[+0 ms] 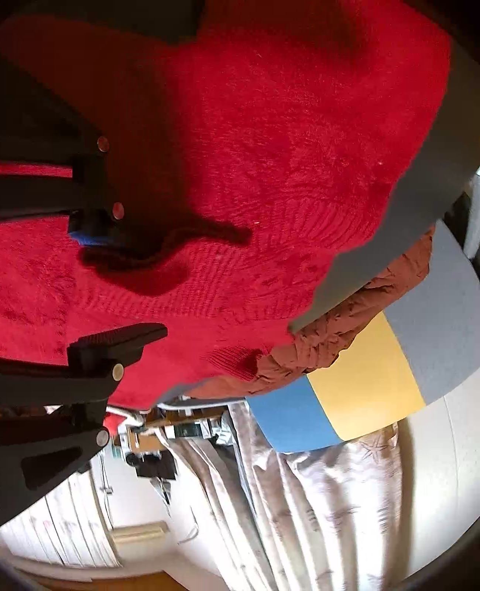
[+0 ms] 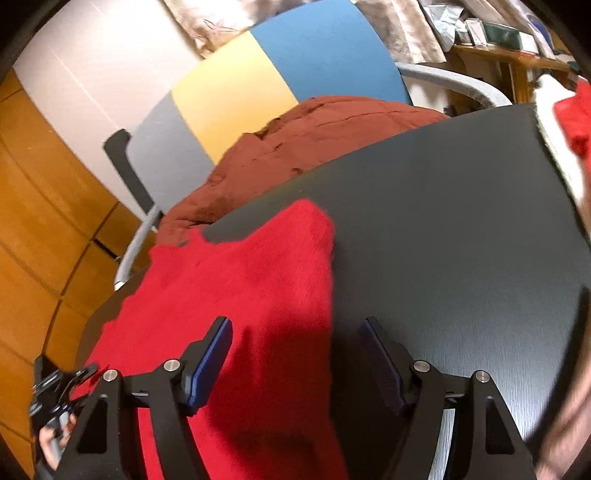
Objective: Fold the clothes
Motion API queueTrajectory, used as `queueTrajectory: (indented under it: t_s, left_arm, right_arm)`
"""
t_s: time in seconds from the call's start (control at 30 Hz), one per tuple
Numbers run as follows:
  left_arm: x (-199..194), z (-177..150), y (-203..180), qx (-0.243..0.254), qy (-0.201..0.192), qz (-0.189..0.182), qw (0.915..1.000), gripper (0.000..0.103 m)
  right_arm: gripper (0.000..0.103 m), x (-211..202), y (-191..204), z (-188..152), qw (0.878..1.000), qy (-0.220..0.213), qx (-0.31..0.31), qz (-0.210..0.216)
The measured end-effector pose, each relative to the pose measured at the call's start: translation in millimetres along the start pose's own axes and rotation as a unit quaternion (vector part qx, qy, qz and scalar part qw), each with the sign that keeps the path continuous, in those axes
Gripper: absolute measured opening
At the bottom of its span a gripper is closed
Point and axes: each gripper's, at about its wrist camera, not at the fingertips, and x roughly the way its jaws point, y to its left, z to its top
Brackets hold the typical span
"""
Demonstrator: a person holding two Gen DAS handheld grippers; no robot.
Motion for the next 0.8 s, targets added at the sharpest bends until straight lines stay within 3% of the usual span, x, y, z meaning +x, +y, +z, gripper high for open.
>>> queueTrajectory:
  t_s: [0.17,0.2,0.23,0.27,0.3,0.47,0.57,0.6,0.67,0.73,0.8]
  left_arm:
    - [10,17,-6,0.018,0.007,0.011,0.9998,0.035]
    - [11,17,-11,0.036,0.005,0.019,0.9991,0.027]
    - [12,18,-16,0.055,0.003,0.027,0.9981,0.013]
    - [12,18,-22,0.072,-0.002,0.034,0.9968,0.007]
    - [7,18,-29,0.088,-0.013,0.037,0.9954,0.004]
    - [-11,20,-57,0.151,-0.059,0.062,0.9848,0.006]
    - [8,23,-64,0.184,-0.040,0.125,0.9742,0.006]
    - [18,24,-62,0.189,-0.027,0.152,0.9698,0.006]
    - [25,23,-60,0.190,-0.027,0.185,0.9638,0.014]
    - [25,21,-59,0.187,-0.040,0.208,0.9593,0.017]
    - [26,13,-62,0.196,-0.046,0.216,0.9553,0.024]
  right_arm:
    - [0.072,21,-8,24,1.000,0.006,0.007,-0.014]
    - [0.066,26,-9,27,1.000,0.009,0.006,-0.017]
    - [0.048,30,-9,30,1.000,0.012,0.006,-0.019]
    - [0.035,35,-9,31,1.000,0.020,0.002,-0.019]
    - [0.011,39,-8,32,0.999,0.028,-0.001,-0.019]
    - [0.010,16,-13,17,1.000,-0.017,0.018,-0.005]
    - [0.010,22,-23,5,0.998,-0.016,0.020,-0.056]
    - [0.010,21,-26,4,0.998,-0.019,0.026,-0.053]
    - [0.015,20,-24,5,0.998,-0.021,0.022,-0.057]
    - [0.029,17,-18,6,0.997,-0.019,0.000,-0.073]
    - [0.032,3,-9,7,0.994,-0.039,-0.029,-0.097]
